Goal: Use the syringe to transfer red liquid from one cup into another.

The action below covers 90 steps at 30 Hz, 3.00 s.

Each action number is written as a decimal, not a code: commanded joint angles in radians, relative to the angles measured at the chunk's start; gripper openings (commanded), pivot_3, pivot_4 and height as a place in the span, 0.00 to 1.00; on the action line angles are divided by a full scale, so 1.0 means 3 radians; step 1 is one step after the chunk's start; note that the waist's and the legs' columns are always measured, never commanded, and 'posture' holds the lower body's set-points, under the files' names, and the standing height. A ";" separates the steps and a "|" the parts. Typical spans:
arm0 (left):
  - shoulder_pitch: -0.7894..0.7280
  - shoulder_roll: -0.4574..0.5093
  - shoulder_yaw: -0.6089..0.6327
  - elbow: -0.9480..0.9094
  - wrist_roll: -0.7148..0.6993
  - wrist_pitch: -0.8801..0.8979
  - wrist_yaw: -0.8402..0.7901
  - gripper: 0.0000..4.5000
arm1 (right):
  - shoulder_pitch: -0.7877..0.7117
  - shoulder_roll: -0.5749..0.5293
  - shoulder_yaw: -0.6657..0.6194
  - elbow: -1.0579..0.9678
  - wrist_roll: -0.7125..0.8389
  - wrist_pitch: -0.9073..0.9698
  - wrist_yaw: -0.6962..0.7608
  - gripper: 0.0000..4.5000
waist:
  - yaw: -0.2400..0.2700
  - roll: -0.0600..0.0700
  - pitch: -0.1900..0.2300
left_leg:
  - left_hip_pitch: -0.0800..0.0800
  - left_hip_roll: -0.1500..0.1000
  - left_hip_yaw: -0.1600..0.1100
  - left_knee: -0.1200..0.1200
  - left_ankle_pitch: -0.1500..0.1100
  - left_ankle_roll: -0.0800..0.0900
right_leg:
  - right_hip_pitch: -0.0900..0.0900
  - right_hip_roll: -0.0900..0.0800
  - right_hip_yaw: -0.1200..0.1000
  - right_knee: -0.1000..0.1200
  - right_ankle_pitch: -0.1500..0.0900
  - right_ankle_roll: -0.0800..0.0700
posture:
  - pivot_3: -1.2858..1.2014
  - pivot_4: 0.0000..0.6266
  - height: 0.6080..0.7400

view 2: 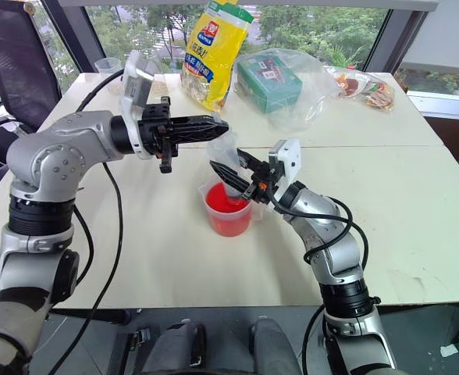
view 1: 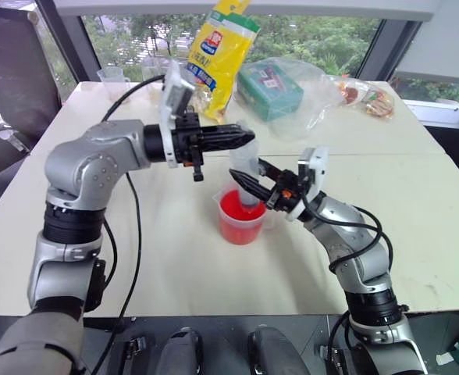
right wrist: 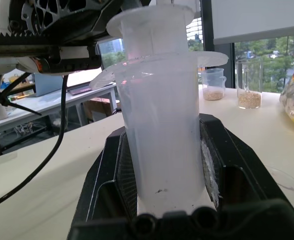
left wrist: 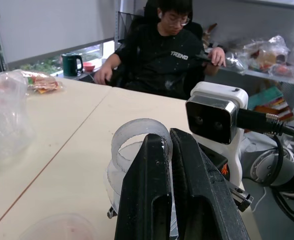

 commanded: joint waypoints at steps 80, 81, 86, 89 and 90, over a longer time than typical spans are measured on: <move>-0.0540 -0.0058 0.0180 0.1004 0.0624 -0.0904 -0.0269 0.98 | -0.1345 0.0388 -0.0227 0.1791 -0.0185 -0.0822 0.0122 0.29 | -0.0013 0.0000 0.0000 | -0.0004 0.0001 0.0004 -0.0003 0.0002 -0.0003 | -0.0009 -0.0002 0.0000 0.0001 0.0000 0.0000 | 0.52 0.24 1.00; -0.0534 -0.0054 0.0162 0.1013 0.0630 -0.0893 -0.0307 0.98 | -0.1354 0.0390 -0.0232 0.1810 -0.0191 -0.0832 0.0119 0.29 | -0.0012 0.0000 0.0000 | -0.0004 0.0001 0.0004 -0.0003 0.0002 -0.0003 | -0.0009 -0.0002 0.0000 0.0001 0.0000 0.0000 | 0.52 0.24 1.00; -0.0535 -0.0084 0.0131 0.1024 0.0625 -0.0856 -0.0370 0.98 | -0.1391 0.0396 -0.0242 0.1892 -0.0213 -0.0881 0.0115 0.29 | -0.0010 0.0000 0.0000 | -0.0004 0.0001 0.0004 -0.0002 0.0002 -0.0003 | -0.0009 -0.0002 0.0000 0.0001 0.0000 0.0000 | 0.52 0.24 1.00; -0.0563 -0.0129 0.0118 0.1044 0.0629 -0.0858 -0.0375 0.98 | -0.1413 0.0395 -0.0241 0.1934 -0.0226 -0.0903 0.0122 0.29 | -0.0010 0.0000 0.0000 | -0.0004 0.0001 0.0004 -0.0002 0.0002 -0.0003 | -0.0009 -0.0002 0.0000 0.0001 0.0000 0.0000 | 0.52 0.24 1.00; -0.0571 -0.0145 0.0116 0.1053 0.0631 -0.0860 -0.0375 0.98 | -0.1420 0.0396 -0.0242 0.1944 -0.0229 -0.0906 0.0123 0.29 | -0.0010 0.0000 0.0000 | -0.0004 0.0001 0.0004 -0.0002 0.0002 -0.0003 | -0.0009 -0.0002 0.0000 0.0002 0.0000 0.0000 | 0.52 0.24 1.00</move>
